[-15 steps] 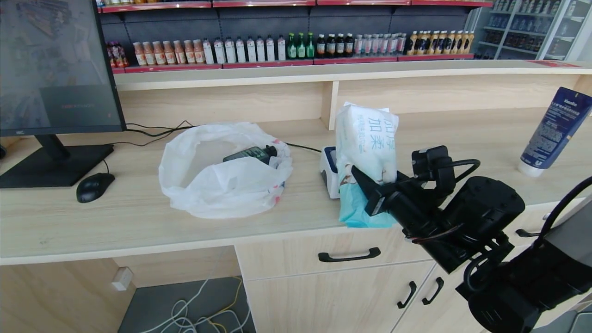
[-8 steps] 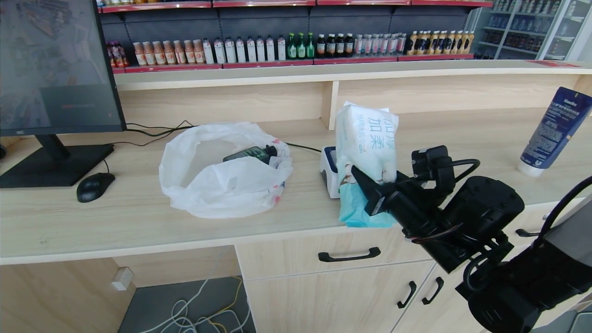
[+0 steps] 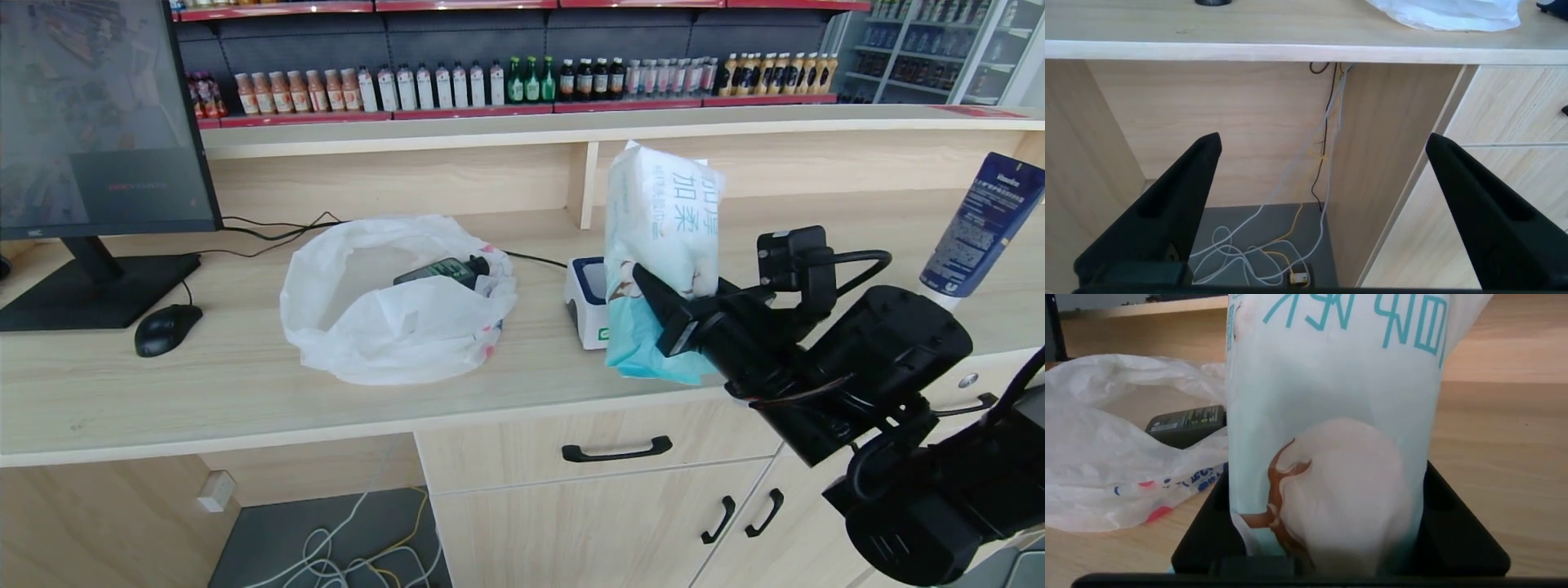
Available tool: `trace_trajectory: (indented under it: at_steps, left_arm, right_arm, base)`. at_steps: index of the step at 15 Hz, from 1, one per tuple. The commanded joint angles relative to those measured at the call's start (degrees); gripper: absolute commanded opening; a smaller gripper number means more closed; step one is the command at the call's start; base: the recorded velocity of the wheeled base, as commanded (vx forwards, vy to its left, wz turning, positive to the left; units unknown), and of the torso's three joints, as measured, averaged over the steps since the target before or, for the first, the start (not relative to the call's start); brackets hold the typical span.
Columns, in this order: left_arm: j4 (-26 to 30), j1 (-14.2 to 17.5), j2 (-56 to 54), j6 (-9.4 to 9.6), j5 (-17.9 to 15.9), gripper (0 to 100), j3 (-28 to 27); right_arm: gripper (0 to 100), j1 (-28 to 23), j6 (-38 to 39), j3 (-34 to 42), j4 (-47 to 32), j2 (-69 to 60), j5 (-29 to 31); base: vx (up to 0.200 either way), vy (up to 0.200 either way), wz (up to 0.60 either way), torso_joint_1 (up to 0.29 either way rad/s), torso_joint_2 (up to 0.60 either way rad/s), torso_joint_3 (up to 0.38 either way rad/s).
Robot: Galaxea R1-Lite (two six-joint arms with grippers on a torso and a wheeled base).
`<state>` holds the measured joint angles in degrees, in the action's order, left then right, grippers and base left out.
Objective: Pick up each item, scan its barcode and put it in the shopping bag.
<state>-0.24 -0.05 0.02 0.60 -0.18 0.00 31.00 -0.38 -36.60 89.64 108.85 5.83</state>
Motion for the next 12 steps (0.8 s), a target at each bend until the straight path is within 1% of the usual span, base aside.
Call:
trace_trajectory:
  at_steps: [1, 4, 10, 12]
  left_arm:
    - [0.0, 0.0, 0.0, 0.02, 0.0, 100, 0.0]
    - [0.0, 0.0, 0.0, 0.02, 0.0, 100, 0.0]
    - [0.1, 0.0, 0.0, 0.11, 0.0, 100, 0.0]
    - [0.0, 0.0, 0.0, -0.07, 0.0, 100, 0.0]
  right_arm:
    - [0, -0.1, 0.1, 0.6, 0.4, -5.7, 0.0]
    - [0, 0.1, 1.3, 1.6, 0.4, -8.9, -0.3]
    - [0, -0.1, 1.9, 4.0, 0.4, -11.6, -0.3]
    - [0, -0.2, 2.0, 3.5, 0.4, -11.7, -0.3]
  base:
    - [-0.2, 0.0, 0.0, 0.022, 0.01, -0.002]
    - [-0.2, 0.0, 0.0, -0.004, 0.0, 0.001]
    - [0.0, 0.0, 0.0, 0.0, 0.0, 0.0]
    - [0.0, 0.2, 0.0, 0.01, 0.0, 0.002]
